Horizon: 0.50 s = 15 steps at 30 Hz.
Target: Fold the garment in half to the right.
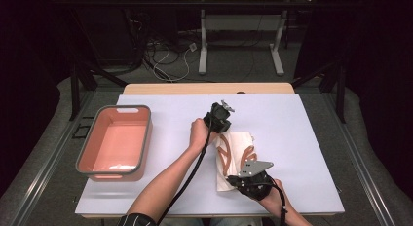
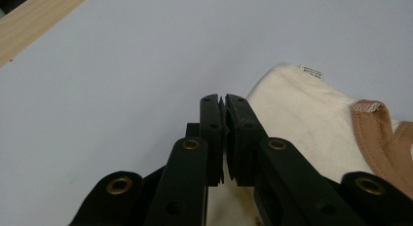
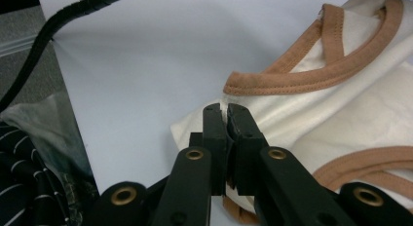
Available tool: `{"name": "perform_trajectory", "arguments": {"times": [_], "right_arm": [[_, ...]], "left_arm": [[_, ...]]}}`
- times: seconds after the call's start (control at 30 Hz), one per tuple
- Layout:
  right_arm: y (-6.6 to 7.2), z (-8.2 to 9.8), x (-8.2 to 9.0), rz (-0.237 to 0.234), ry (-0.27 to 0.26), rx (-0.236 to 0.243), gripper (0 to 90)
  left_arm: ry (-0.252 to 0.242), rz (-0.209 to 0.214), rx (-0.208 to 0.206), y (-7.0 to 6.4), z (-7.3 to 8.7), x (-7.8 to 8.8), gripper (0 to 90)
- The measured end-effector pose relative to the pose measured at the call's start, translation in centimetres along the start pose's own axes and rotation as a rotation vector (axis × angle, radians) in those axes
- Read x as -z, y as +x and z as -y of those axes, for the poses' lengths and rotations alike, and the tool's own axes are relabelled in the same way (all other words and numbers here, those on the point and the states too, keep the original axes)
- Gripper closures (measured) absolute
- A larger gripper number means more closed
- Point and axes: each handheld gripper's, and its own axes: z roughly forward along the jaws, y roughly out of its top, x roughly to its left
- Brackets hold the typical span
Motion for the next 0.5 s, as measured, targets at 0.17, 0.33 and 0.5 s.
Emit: {"name": "perform_trajectory", "arguments": {"times": [0.17,0.33,0.5], "right_arm": [[-0.2,0.5,-0.2,0.005,0.047,-0.002,87.0],[-0.2,0.8,-0.8,0.0,0.097,0.007,86.9],[-0.3,0.8,-0.7,0.007,0.106,0.001,87.0]], "left_arm": [[0.026,-0.002,-0.041,-0.6,-0.3,-1.2,85.8],[0.039,-0.008,-0.062,-1.2,-0.6,-1.8,85.8],[0.042,-0.009,-0.07,-1.6,-0.8,-2.3,86.5]]}}
